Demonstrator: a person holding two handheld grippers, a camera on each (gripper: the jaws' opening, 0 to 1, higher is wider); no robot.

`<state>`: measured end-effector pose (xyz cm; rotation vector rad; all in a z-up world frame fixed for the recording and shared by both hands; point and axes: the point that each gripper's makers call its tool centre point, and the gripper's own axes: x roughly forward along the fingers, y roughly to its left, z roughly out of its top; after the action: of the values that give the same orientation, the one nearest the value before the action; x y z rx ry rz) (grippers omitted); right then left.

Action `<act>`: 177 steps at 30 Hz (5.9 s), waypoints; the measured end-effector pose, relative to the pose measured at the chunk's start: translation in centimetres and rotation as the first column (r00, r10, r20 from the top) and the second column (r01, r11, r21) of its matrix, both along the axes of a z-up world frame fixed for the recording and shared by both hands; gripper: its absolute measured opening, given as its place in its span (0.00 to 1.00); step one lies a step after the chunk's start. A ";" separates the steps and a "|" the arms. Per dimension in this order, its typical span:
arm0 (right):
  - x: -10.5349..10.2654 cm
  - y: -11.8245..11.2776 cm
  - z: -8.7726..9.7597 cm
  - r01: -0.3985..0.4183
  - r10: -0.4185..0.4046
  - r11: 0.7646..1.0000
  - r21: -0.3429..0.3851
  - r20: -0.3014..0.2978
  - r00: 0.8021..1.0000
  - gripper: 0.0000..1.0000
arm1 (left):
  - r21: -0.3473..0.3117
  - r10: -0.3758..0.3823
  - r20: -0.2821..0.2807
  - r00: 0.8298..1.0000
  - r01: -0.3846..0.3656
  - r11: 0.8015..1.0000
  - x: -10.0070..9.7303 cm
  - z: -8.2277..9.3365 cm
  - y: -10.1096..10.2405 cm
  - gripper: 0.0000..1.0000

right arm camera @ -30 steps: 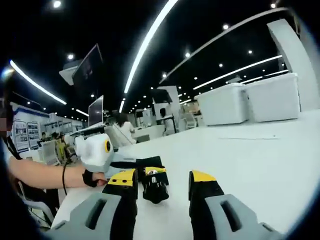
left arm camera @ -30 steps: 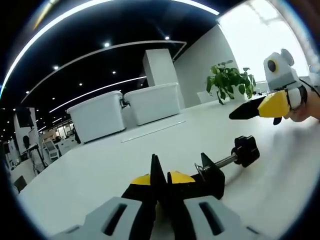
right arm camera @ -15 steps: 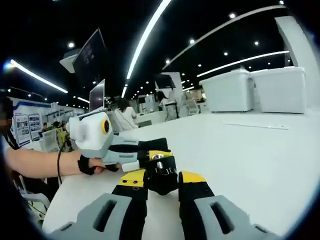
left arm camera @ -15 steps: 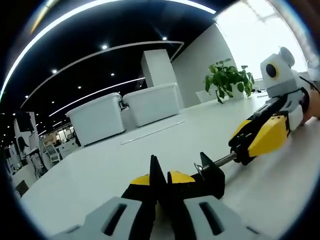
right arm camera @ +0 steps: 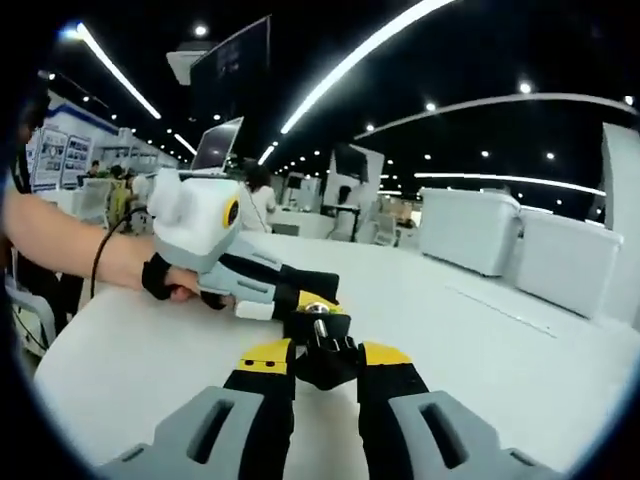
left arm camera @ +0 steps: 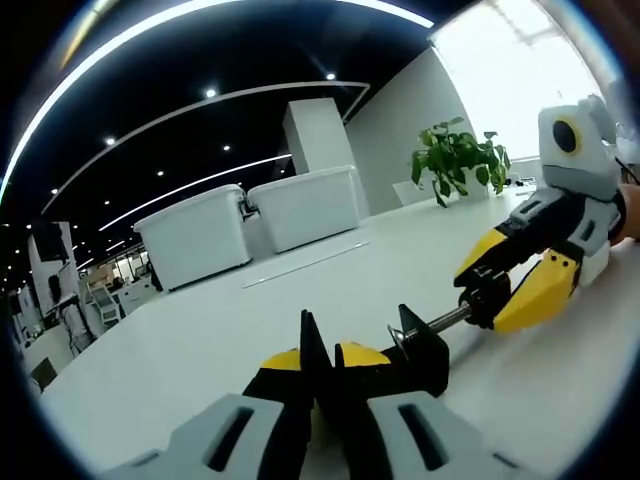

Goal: Clamp the fixed fixture on the desktop, loosen the retaining clip, secure it to the edge of the desk, and tighten the retaining clip.

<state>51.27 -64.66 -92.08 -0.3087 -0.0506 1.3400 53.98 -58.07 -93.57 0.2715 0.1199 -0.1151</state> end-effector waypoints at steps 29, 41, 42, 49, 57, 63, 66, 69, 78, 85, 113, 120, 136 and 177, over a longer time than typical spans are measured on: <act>-0.2 0.6 -0.1 0.086 0.014 0.978 -0.192 0.470 0.882 0.26 | 0.005 0.000 0.002 1.000 0.000 1.000 0.0 0.0 0.0 0.09; -0.9 1.1 0.1 0.129 0.099 0.956 -0.264 0.703 0.704 0.25 | 0.000 0.006 0.002 1.000 -0.006 1.000 0.0 0.0 0.1 0.09; -1.0 1.1 0.1 0.134 0.113 0.952 -0.274 0.725 0.680 0.25 | 0.001 0.007 0.002 1.000 -0.007 1.000 0.0 0.0 0.1 0.09; -2.0 1.4 -0.9 0.210 0.242 0.910 -0.358 0.869 0.432 0.19 | 0.007 0.007 0.002 1.000 -0.007 1.000 0.0 0.0 0.1 0.09; -2.5 1.1 -0.7 0.186 0.196 0.925 -0.333 0.834 0.516 0.19 | 0.006 0.006 0.004 1.000 -0.006 1.000 0.1 0.1 0.1 0.09; -1.9 1.1 -0.6 0.180 0.187 0.928 -0.327 0.826 0.532 0.19 | 0.005 0.006 0.004 1.000 -0.006 1.000 0.0 0.0 0.1 0.09; -1.7 0.7 -0.5 0.153 0.153 0.939 -0.308 0.773 0.616 0.19 | 0.005 -0.004 0.004 1.000 0.003 1.000 0.0 0.0 -0.1 0.10; -1.2 0.2 -0.3 0.140 0.142 0.943 -0.301 0.748 0.648 0.20 | 0.005 -0.005 0.005 1.000 0.005 1.000 0.0 0.0 -0.1 0.10; -0.3 -0.9 0.3 0.047 0.100 0.970 -0.237 0.573 0.813 0.29 | 0.003 -0.010 0.004 1.000 0.010 1.000 0.0 0.0 -0.1 0.10; 0.9 -2.2 5.8 0.002 -0.005 0.985 0.170 0.018 1.000 0.36 | 0.004 -0.012 0.004 1.000 0.012 1.000 0.1 0.0 -0.2 0.10; 1.4 -0.2 -0.1 0.095 -0.086 0.995 0.042 -0.188 0.978 0.24 | 0.000 -0.010 0.002 1.000 0.010 1.000 0.0 0.0 -0.1 0.10; 0.6 0.1 0.0 0.102 -0.085 0.992 -0.073 0.206 0.975 0.24 | 0.002 -0.008 0.003 1.000 0.008 1.000 0.0 0.0 -0.1 0.10; -0.9 0.0 0.0 0.148 -0.009 0.971 -0.185 0.593 0.805 0.24 | 0.003 -0.006 0.003 1.000 0.006 1.000 0.0 0.0 -0.1 0.10; -1.8 0.3 0.0 0.181 0.167 0.937 -0.298 0.838 0.519 0.22 | 0.006 -0.014 0.005 1.000 0.014 1.000 0.1 0.0 -0.4 0.10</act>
<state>49.51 -64.31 -92.06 -1.2894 -0.6622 1.0524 54.07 -58.45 -93.58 0.2788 0.1135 -0.1276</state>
